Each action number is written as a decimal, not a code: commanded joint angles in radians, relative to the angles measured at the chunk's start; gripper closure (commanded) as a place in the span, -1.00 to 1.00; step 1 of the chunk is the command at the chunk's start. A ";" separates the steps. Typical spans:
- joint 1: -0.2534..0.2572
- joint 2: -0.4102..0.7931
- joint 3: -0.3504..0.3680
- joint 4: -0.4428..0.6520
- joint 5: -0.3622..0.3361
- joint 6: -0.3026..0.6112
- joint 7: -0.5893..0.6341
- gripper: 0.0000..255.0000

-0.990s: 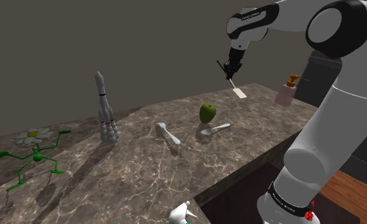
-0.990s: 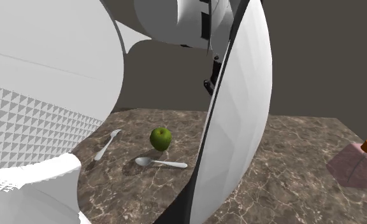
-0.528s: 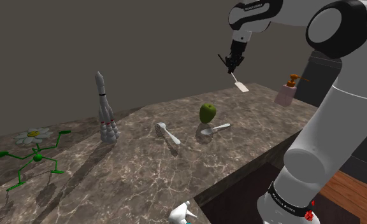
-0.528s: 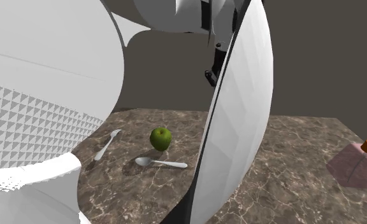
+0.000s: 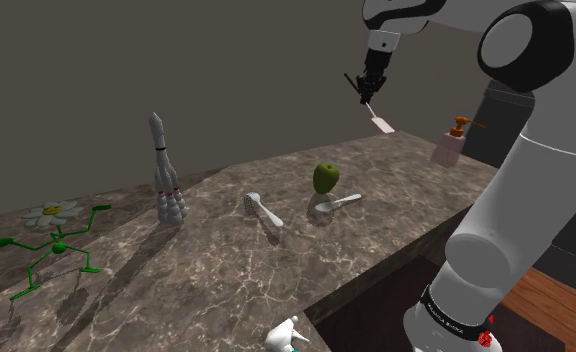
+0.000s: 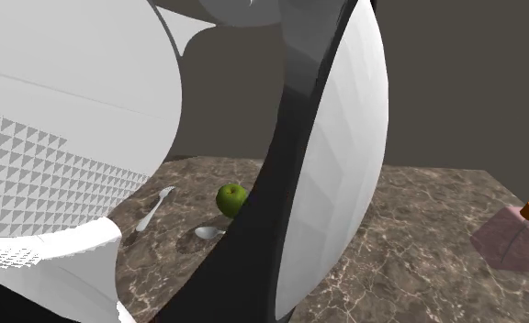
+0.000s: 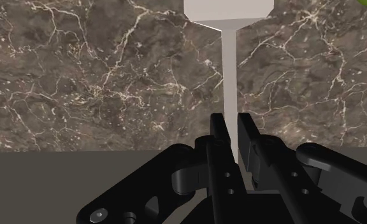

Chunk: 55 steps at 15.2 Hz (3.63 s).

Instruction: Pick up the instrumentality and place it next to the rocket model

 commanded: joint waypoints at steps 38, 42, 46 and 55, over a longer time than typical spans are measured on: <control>0.200 -0.298 0.268 -0.053 -0.058 -0.239 0.469 1.00; 0.234 -0.329 0.335 -0.084 -0.047 -0.241 0.569 1.00; 0.267 -0.344 0.403 -0.097 -0.031 -0.244 0.670 1.00; 0.339 -0.311 0.561 -0.056 -0.002 -0.252 0.900 1.00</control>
